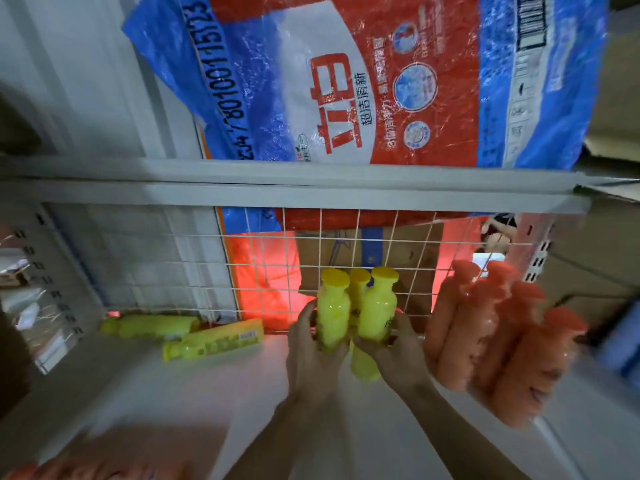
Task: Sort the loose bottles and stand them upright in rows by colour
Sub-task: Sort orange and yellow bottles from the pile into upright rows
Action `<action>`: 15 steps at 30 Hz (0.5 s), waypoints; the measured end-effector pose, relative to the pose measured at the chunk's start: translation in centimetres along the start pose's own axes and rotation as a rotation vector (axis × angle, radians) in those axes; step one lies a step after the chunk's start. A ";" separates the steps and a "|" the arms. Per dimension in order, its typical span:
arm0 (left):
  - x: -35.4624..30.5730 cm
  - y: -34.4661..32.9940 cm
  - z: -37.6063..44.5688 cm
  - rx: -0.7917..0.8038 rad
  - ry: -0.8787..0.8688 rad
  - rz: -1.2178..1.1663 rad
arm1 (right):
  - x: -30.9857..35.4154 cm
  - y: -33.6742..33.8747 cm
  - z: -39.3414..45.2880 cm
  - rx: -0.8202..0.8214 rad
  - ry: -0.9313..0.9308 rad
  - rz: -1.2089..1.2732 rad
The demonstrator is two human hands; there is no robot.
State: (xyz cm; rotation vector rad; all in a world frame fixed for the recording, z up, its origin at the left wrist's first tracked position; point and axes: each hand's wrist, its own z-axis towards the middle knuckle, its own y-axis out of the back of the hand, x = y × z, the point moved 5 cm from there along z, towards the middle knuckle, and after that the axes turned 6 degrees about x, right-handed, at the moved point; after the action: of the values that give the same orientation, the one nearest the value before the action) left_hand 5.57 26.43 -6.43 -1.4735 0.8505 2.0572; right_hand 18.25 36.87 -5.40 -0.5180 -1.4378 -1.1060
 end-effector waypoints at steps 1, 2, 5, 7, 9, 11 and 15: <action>0.7 -0.2 0.3 -0.007 -0.001 0.021 | -0.5 -0.2 0.5 0.010 -0.003 0.000; 1.6 -0.3 0.7 -0.012 0.017 0.042 | -1.1 -0.4 1.0 0.013 -0.006 -0.003; 4.0 -0.8 1.2 -0.008 0.095 0.058 | -3.0 -1.4 1.9 0.014 -0.014 -0.004; 4.9 -1.1 1.2 0.005 0.076 0.046 | -4.4 -2.5 1.9 0.039 -0.044 -0.013; 5.7 -1.1 1.2 0.005 0.039 -0.024 | -4.9 -3.4 1.4 0.062 -0.046 -0.026; 6.5 -0.9 1.5 0.005 0.031 0.004 | -5.1 -4.1 1.4 0.064 -0.002 -0.084; 6.7 -1.2 2.2 0.042 0.017 0.014 | -5.3 -4.3 1.6 0.041 0.050 -0.089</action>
State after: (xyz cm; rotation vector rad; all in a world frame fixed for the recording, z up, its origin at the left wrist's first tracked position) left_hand 2.81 28.93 -12.51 -1.4686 0.9077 2.0278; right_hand 14.95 37.73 -11.52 -0.3978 -1.4484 -1.1490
